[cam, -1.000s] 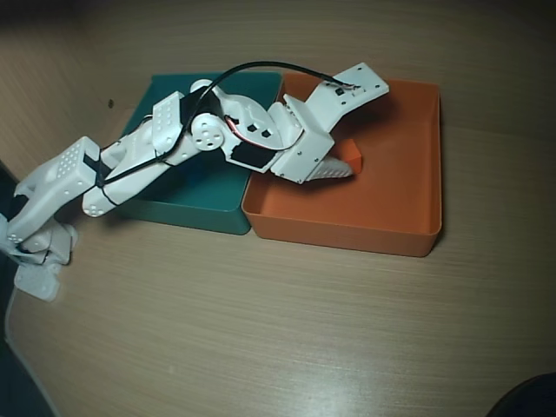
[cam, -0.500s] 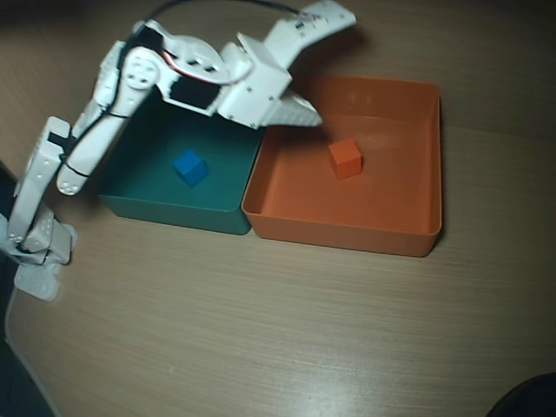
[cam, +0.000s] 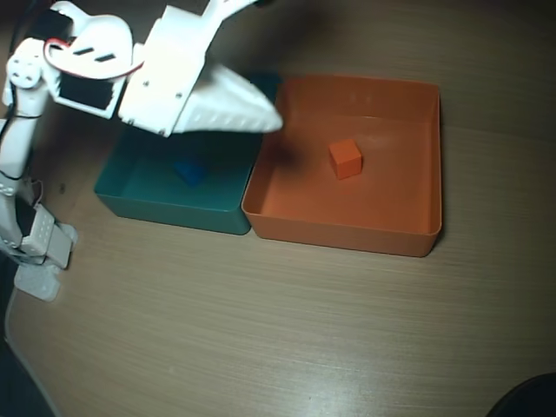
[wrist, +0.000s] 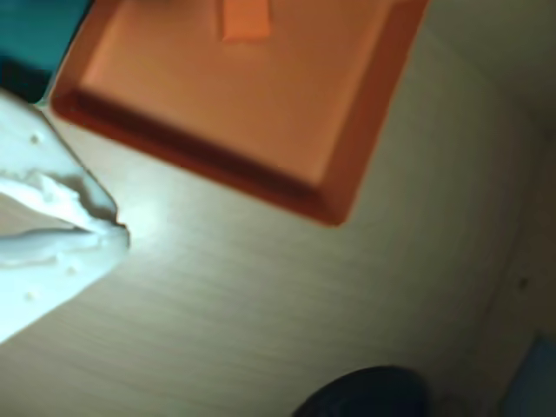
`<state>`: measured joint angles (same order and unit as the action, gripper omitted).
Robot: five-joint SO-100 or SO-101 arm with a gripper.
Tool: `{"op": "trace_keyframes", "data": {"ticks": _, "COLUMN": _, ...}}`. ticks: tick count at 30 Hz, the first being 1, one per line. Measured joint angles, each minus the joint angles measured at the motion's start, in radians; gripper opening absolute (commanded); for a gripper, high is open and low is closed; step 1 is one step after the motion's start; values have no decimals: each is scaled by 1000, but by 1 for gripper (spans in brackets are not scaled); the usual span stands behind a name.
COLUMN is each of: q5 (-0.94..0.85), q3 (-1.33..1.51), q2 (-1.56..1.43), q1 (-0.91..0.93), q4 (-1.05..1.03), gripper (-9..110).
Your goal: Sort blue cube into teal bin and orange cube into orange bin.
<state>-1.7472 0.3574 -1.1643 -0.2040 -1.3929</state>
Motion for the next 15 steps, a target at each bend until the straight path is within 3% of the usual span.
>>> {"op": "trace_keyframes", "data": {"ticks": 15, "q5": -9, "q3": 804, "q2": -604, "q1": 149, "q4": 6, "gripper": -6}}
